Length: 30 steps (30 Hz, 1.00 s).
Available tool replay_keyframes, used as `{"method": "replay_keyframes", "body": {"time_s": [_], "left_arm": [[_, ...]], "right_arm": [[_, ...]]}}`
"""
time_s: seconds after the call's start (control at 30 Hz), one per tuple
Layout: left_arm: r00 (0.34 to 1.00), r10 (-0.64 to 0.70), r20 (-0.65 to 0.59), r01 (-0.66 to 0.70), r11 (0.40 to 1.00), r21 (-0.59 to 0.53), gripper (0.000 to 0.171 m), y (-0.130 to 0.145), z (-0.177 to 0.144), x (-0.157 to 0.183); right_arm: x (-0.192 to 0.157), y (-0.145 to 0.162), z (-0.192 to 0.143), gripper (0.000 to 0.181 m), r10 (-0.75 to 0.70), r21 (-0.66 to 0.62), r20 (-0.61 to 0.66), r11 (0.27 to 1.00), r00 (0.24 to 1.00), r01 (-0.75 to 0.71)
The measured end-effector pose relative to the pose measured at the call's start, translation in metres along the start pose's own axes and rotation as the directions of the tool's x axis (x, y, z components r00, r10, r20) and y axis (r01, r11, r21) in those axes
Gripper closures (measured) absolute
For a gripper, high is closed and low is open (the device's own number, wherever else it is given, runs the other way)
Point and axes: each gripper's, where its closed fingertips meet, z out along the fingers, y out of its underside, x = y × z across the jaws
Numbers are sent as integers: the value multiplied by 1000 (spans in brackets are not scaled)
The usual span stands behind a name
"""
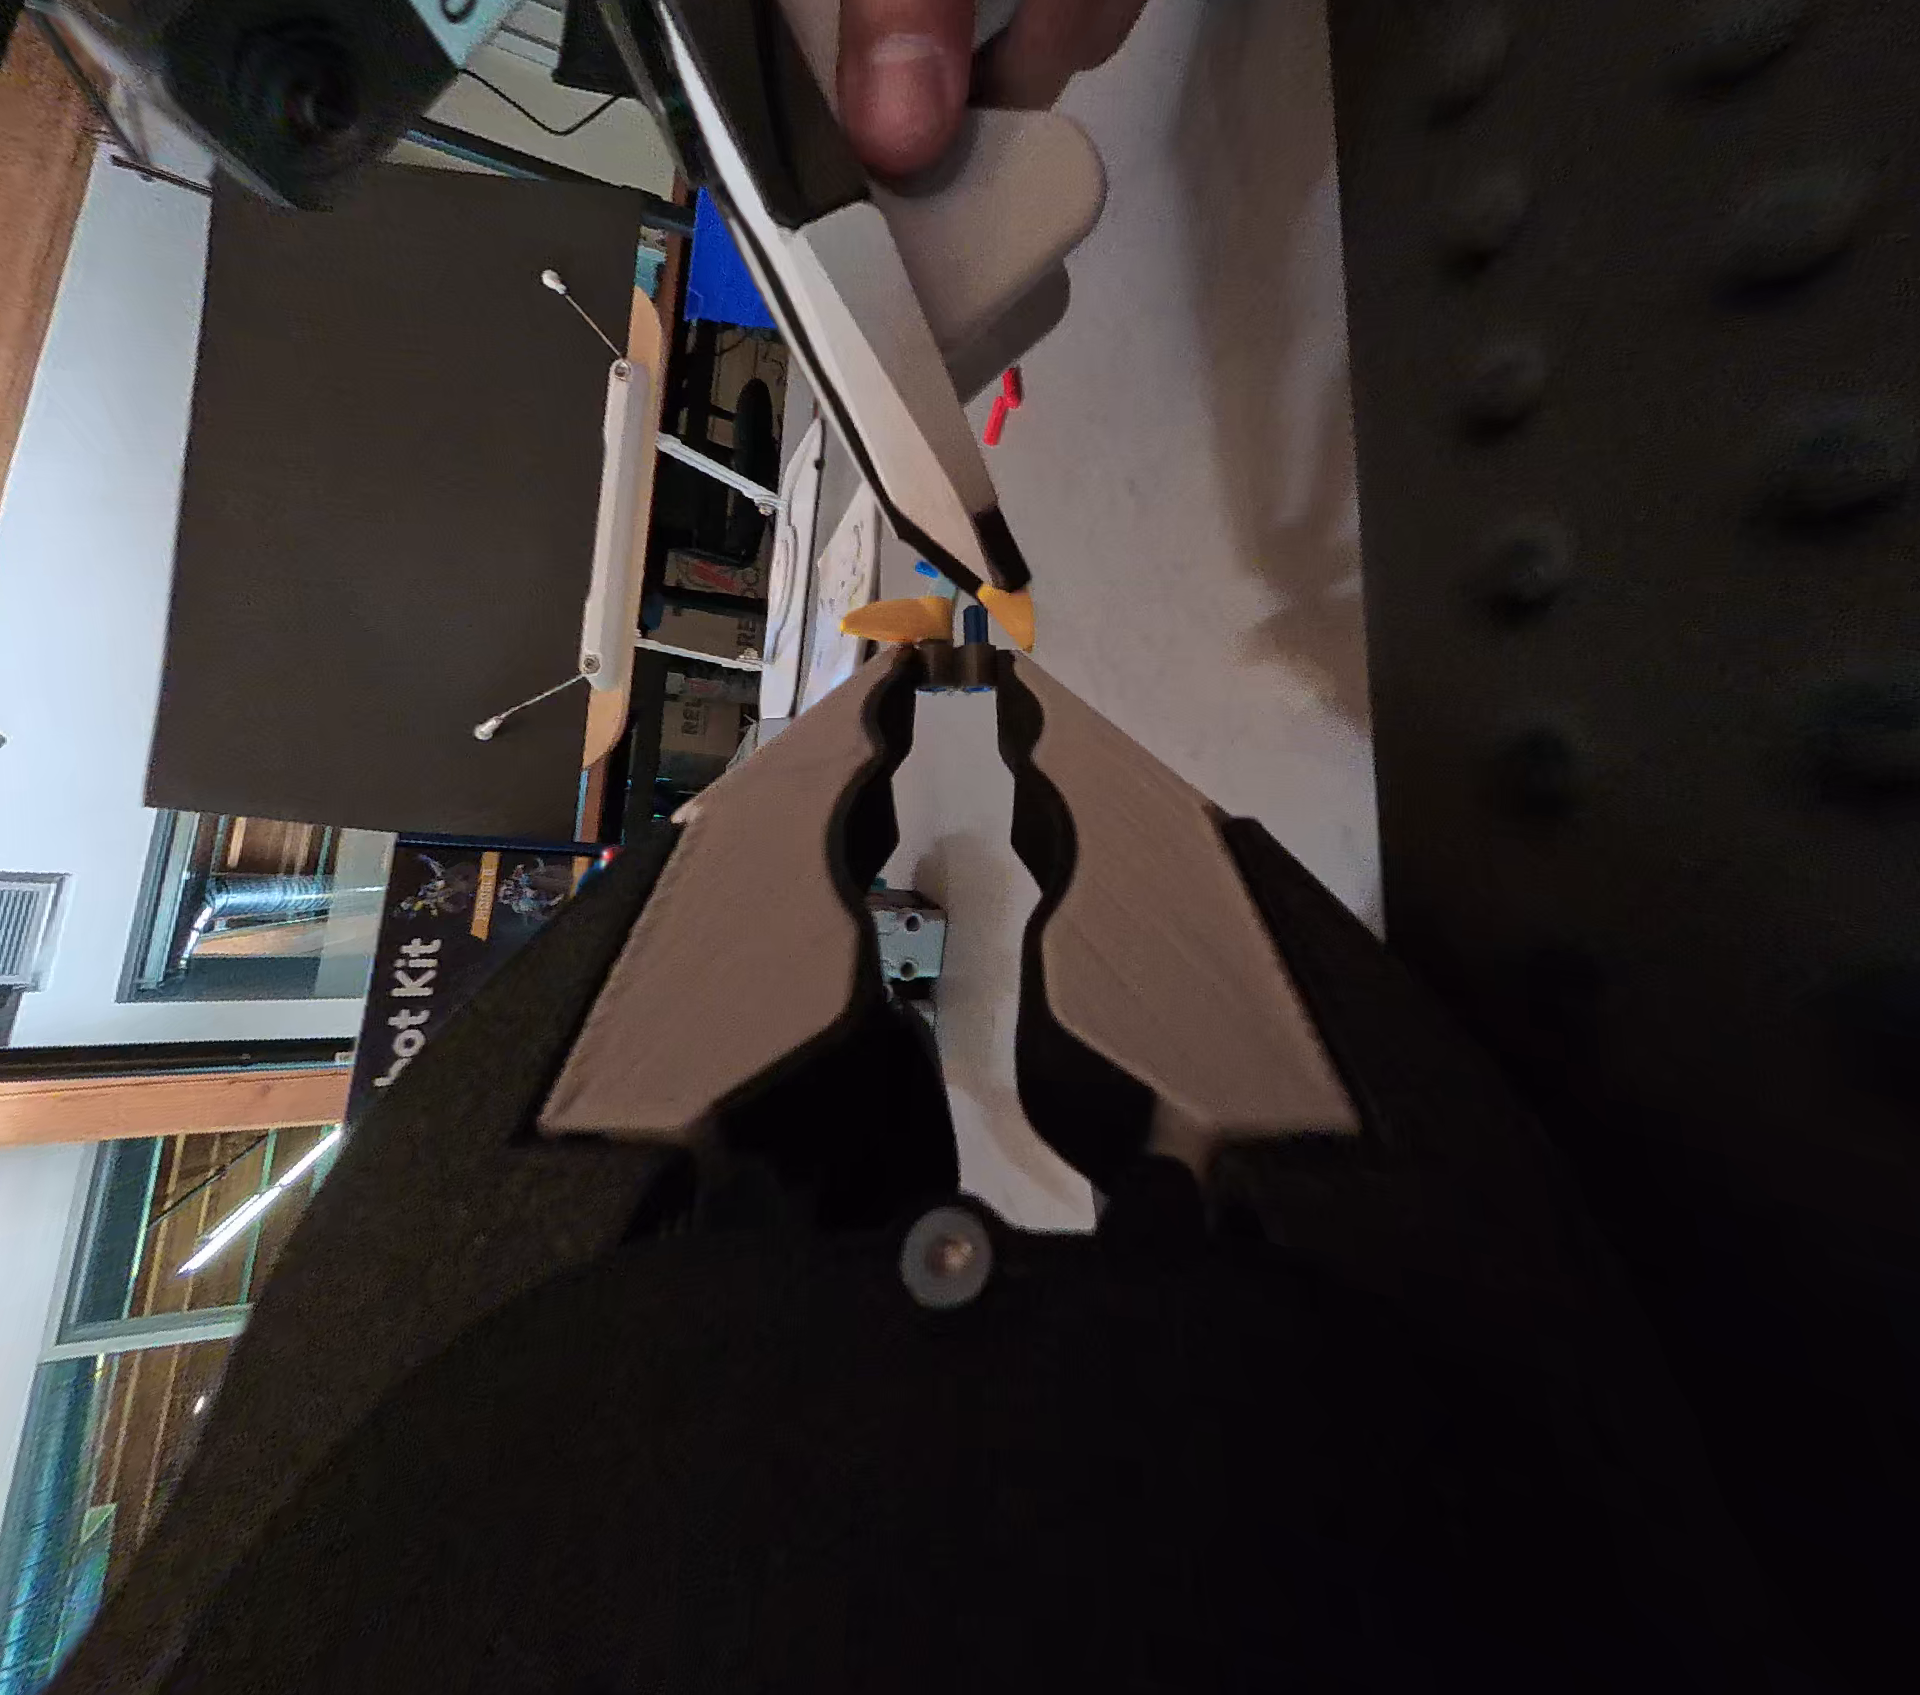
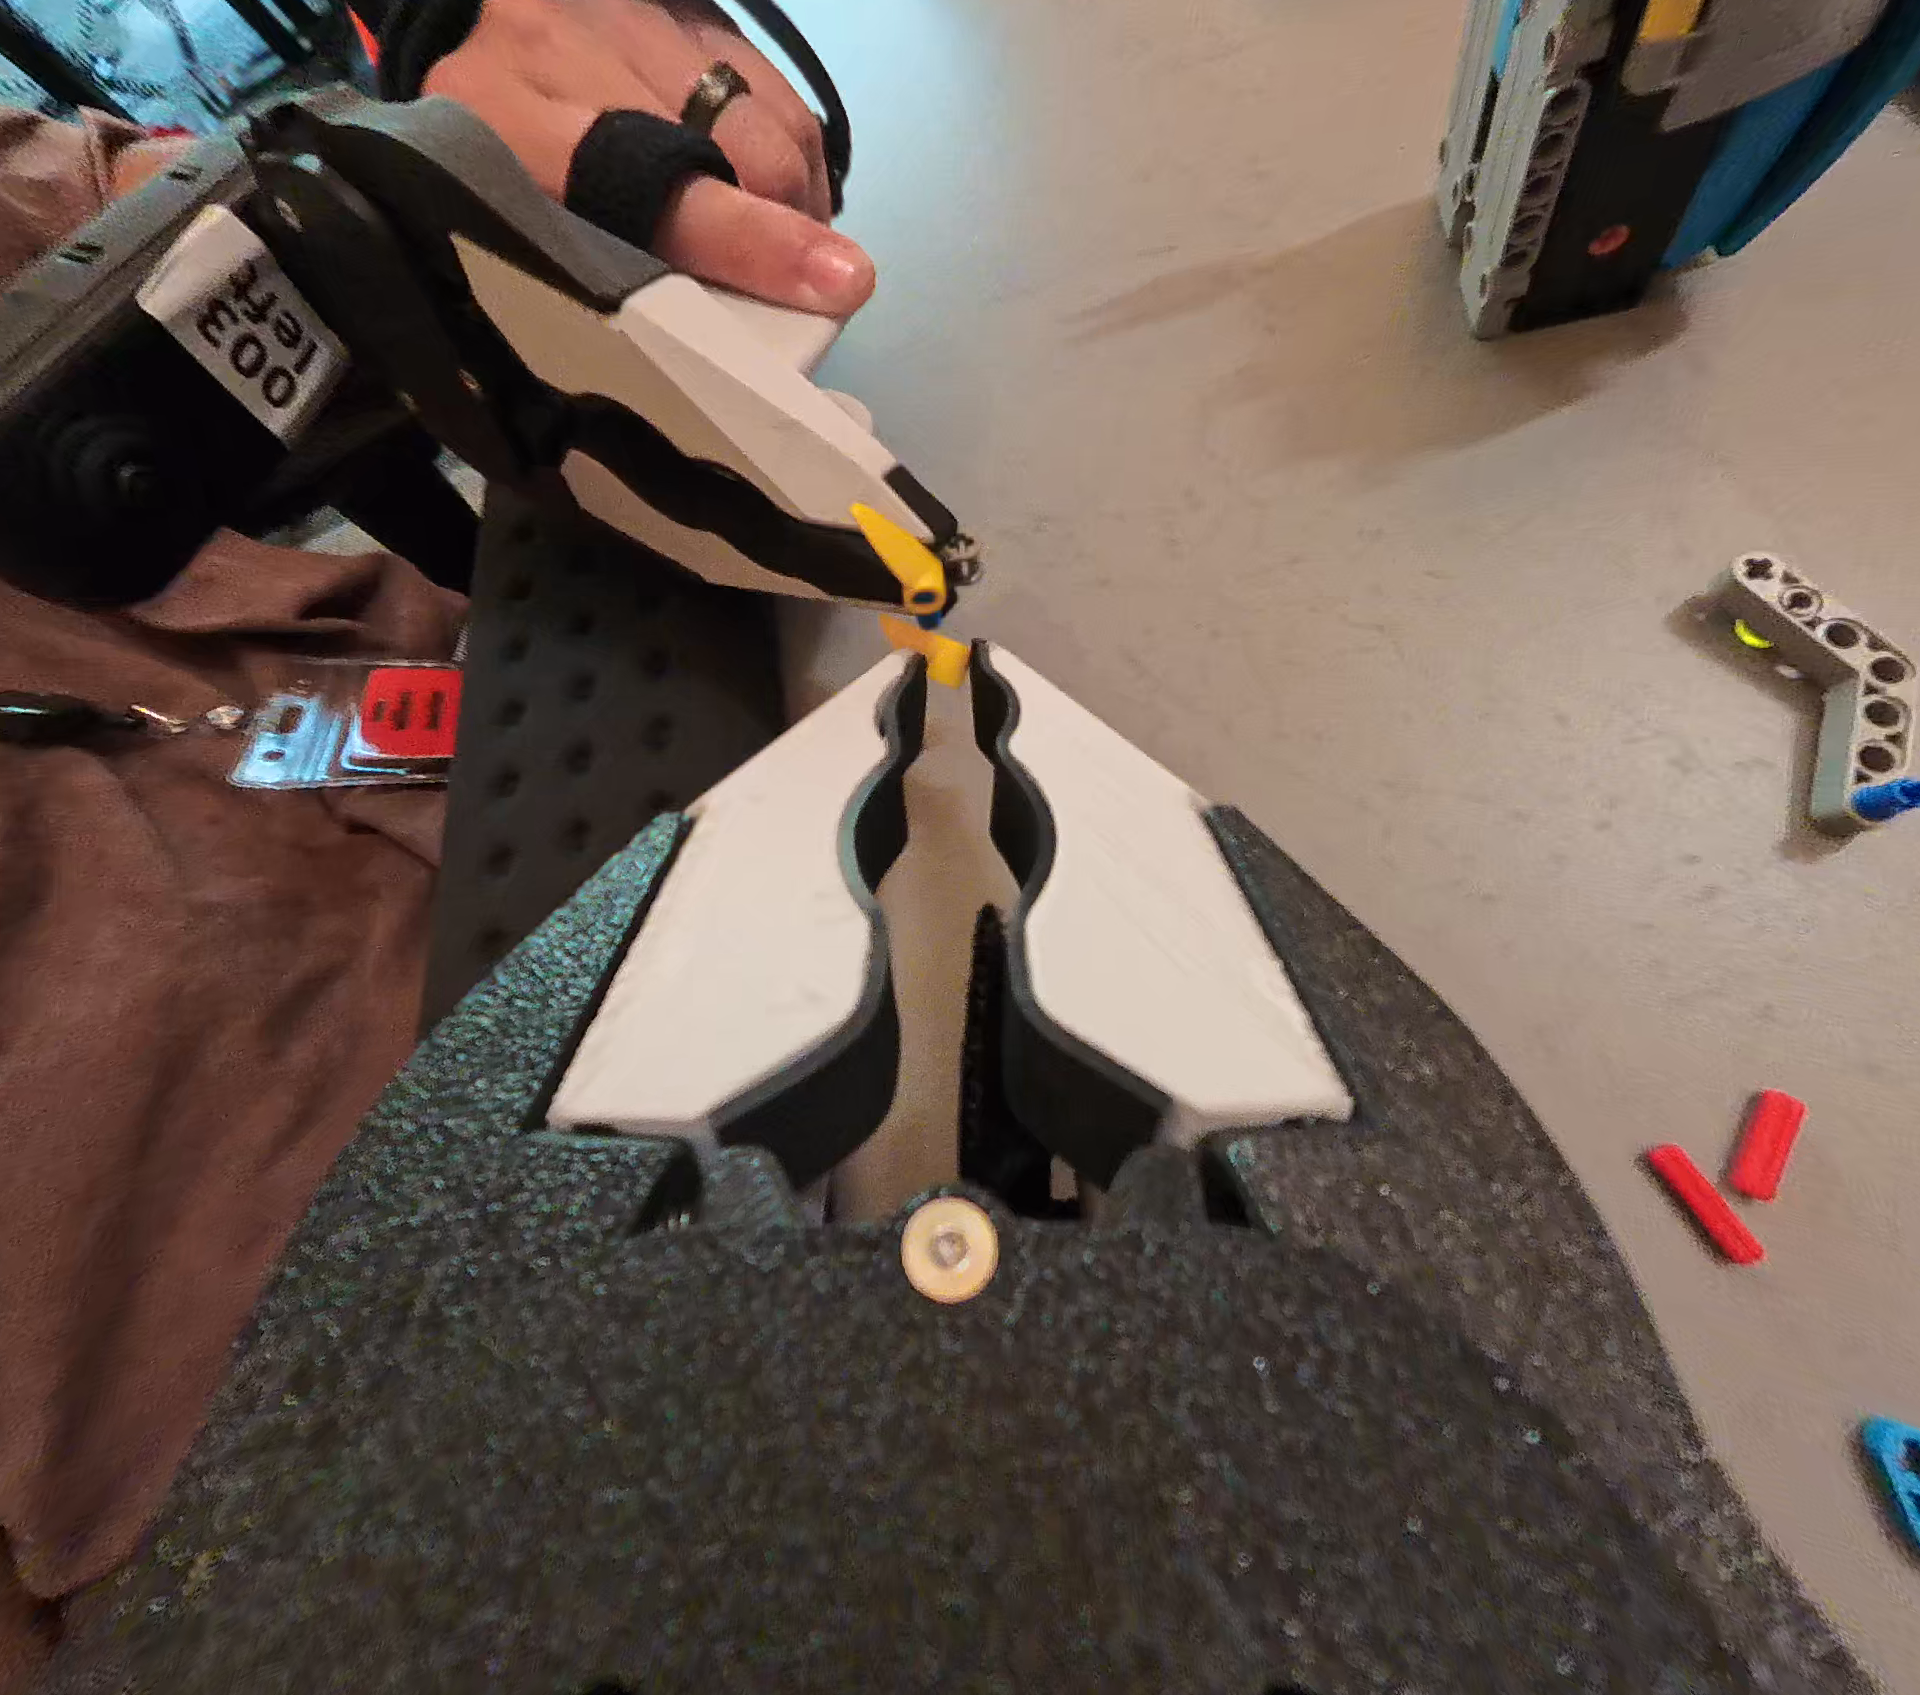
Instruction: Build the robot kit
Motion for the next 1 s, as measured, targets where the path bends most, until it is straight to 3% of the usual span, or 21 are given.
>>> {"method": "replay_keyframes", "body": {"time_s": [0.57,0.83,1.0], "left_arm": [[1000,7,13,-7,1000,-16,157,1,0,-2],[993,-114,-14,115,993,23,157,-1,-3,-6],[998,-61,-2,61,998,10,156,1,-1,-5]], "right_arm": [[-4,-7,0,174,153,66,116,985,981,-162],[-1,-7,0,173,46,91,18,995,999,-47],[-1,-6,-1,175,65,94,17,993,998,-67]]}}
